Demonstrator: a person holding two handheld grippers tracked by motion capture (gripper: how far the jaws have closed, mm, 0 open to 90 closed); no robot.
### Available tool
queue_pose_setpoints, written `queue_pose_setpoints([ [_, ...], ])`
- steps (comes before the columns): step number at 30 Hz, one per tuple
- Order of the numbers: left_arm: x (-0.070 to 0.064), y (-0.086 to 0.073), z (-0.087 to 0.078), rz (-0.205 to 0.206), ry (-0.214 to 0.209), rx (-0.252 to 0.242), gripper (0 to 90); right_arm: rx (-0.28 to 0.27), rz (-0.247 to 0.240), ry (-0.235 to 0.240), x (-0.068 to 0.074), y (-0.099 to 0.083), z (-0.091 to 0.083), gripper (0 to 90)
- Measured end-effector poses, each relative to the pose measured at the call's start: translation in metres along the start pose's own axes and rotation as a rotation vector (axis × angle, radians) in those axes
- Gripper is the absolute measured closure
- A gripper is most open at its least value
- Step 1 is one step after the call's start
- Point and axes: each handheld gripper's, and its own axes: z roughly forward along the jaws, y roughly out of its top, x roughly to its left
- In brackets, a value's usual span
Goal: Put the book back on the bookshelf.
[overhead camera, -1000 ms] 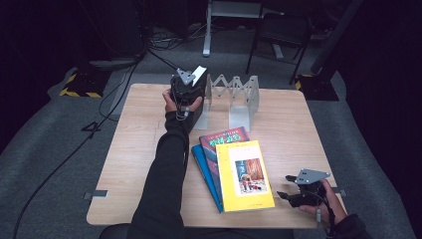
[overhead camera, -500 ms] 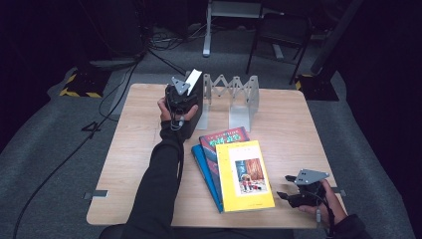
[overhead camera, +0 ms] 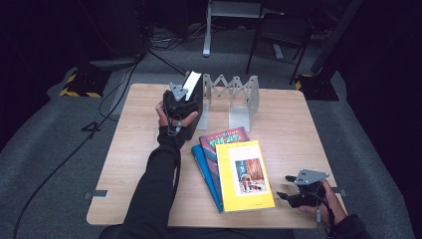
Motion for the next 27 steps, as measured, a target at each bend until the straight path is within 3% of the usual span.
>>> queue_pose_setpoints([
  [8,0.007,-0.015,-0.010,-0.048,-0.068,-0.012,30.6,0.001,-0.002,-0.003,0.000,0.000,-0.001,31.2],
  [18,0.004,-0.048,-0.011,-0.071,-0.088,0.016,37.6,0.012,-0.006,0.001,0.001,0.000,0.001,31.1],
  [24,-0.005,-0.074,-0.003,-0.049,-0.039,0.078,44.3,0.016,-0.010,0.000,0.002,-0.001,0.002,31.1],
  [27,-0.010,-0.082,0.002,-0.064,-0.004,0.095,47.2,0.009,-0.005,0.002,0.002,-0.001,0.002,31.0],
])
